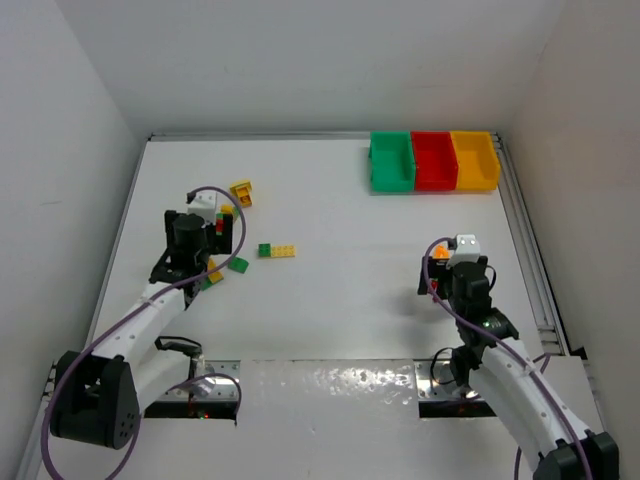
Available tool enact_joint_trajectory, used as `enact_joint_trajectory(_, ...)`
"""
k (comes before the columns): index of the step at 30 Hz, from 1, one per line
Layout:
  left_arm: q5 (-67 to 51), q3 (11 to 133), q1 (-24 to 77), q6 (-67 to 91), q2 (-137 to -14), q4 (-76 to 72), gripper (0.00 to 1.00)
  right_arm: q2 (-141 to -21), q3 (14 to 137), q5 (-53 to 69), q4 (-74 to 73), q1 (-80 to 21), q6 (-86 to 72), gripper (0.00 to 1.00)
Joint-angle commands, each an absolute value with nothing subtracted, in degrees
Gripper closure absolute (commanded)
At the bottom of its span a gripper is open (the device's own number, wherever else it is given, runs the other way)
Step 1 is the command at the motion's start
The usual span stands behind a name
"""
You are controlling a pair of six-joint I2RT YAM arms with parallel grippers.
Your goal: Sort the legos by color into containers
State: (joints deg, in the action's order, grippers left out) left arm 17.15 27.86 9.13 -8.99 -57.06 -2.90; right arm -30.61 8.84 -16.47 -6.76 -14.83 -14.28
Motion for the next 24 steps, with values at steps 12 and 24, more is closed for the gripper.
enact_joint_trajectory(12,14.96,43.75,9.84,-9.06,-62.05,10.10,0.00,-60.54,49.29,-25.70,-37.79,-14.77,-26.28,0.70)
enact_joint_trajectory(24,10.10,36.47,10.55,-6.50,-53.96,3.95,0.00,-89.46,57.30,-19.69,-37.09,-9.23,-33.83,0.28)
